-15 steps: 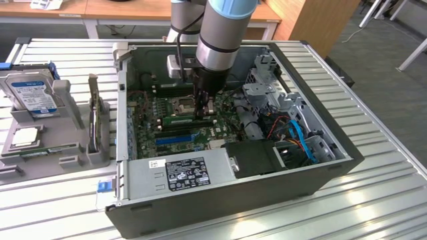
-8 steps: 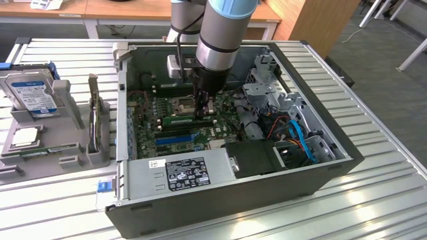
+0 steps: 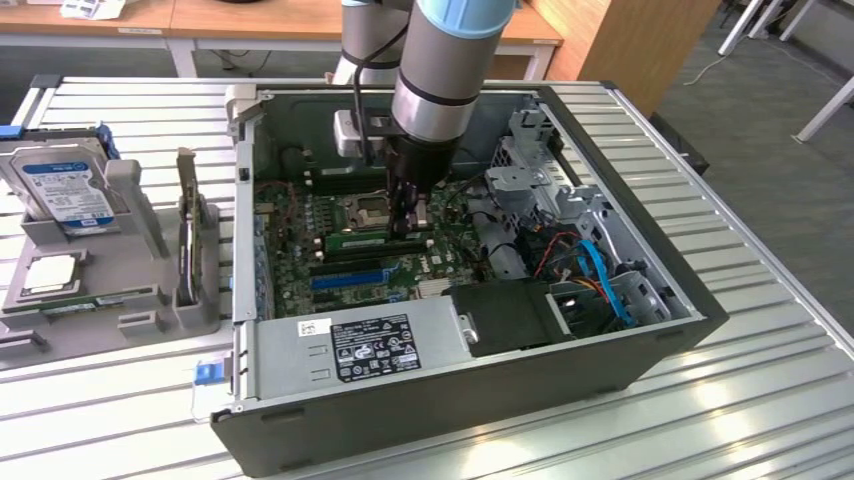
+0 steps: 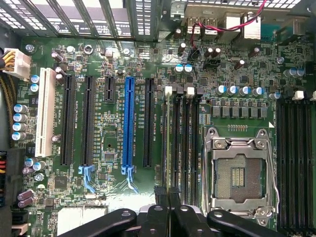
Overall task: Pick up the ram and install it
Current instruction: 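Insert the ram into the slot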
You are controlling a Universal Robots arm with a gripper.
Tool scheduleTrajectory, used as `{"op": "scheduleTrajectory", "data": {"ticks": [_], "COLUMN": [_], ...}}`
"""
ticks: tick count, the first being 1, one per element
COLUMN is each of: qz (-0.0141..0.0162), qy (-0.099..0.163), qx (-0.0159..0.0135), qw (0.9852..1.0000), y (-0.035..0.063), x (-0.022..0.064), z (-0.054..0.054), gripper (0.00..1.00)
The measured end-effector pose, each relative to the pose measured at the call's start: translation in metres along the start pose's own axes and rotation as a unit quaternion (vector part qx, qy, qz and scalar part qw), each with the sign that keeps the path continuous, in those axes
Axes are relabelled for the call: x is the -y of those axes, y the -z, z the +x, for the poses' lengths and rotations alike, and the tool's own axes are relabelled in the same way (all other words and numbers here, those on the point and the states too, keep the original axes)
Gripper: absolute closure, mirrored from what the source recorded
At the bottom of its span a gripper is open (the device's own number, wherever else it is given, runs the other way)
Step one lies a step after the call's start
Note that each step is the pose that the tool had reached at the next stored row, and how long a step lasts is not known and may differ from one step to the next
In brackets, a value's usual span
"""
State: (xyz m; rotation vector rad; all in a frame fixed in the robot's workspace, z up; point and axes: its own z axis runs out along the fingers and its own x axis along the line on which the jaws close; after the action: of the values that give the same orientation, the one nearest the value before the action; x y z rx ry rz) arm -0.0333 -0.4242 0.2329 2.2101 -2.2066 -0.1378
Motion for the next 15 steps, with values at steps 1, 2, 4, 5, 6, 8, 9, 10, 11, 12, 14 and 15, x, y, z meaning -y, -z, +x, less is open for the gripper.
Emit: {"op": "scheduleTrajectory", "data": {"ticks": [1,2,4,5,6,8,9,10,11,12,14,15], "qz": [0.0000,0.0000,0.0008,0.0014,0.0019,0.0029,0.0029,0.0030,0.0033,0.0034,0.0039,0.0041], "qy": [0.000,0.000,0.000,0.000,0.000,0.000,0.000,0.000,0.000,0.000,0.000,0.000], "qx": [0.0000,0.0000,0.0000,0.0001,0.0001,0.0000,-0.0001,0.0000,0.0000,0.0000,0.0000,0.0000], "qw": [1.0000,1.0000,1.0000,1.0000,1.0000,1.0000,1.0000,1.0000,1.0000,1.0000,1.0000,1.0000], "y": [0.0000,0.0000,-0.0001,-0.0001,-0.0001,0.0000,0.0000,0.0000,-0.0001,-0.0001,-0.0001,-0.0001], "x": [0.0000,0.0000,0.0000,0.0000,-0.0001,0.0000,0.0000,-0.0001,-0.0002,-0.0003,-0.0005,-0.0005], "z": [0.0000,0.0000,0.0000,0.0000,0.0000,0.0000,0.0000,0.0000,0.0000,0.0000,0.0000,0.0000], "gripper": [0.88,0.88,0.88,0.88,0.88,0.88,0.88,0.88,0.88,0.88,0.88,0.88]}}
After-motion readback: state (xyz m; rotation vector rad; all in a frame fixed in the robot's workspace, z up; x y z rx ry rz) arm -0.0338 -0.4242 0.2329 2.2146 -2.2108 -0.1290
